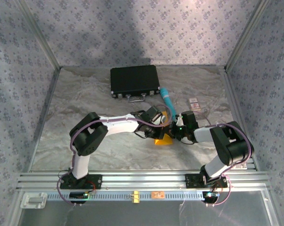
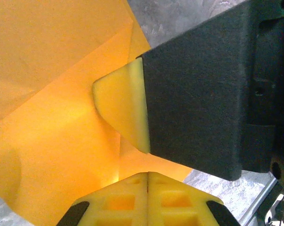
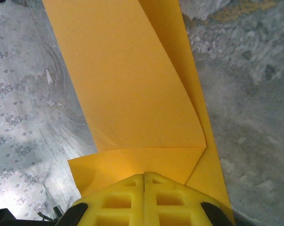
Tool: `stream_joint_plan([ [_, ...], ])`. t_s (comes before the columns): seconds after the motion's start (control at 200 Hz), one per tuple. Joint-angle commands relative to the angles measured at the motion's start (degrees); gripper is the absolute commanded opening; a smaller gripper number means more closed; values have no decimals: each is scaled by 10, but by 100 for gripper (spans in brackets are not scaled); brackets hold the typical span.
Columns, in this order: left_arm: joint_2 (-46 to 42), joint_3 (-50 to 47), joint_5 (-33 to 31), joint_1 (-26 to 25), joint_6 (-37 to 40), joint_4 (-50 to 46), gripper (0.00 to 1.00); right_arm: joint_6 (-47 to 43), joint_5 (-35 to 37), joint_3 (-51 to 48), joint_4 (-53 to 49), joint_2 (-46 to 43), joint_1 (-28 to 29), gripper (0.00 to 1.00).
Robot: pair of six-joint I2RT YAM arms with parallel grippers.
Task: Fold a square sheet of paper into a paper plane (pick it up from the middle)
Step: Fold the triangle a second time at the center of the table.
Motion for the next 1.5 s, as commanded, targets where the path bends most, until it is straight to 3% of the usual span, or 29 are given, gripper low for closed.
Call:
stream_joint_plan([
  [0.0, 11, -5, 4, 2, 10, -18, 7, -5, 38, -16, -62, 4, -3, 0],
  [1.499, -63, -158, 22, -23, 27, -12, 9, -16, 37, -18, -78, -1, -10, 0],
])
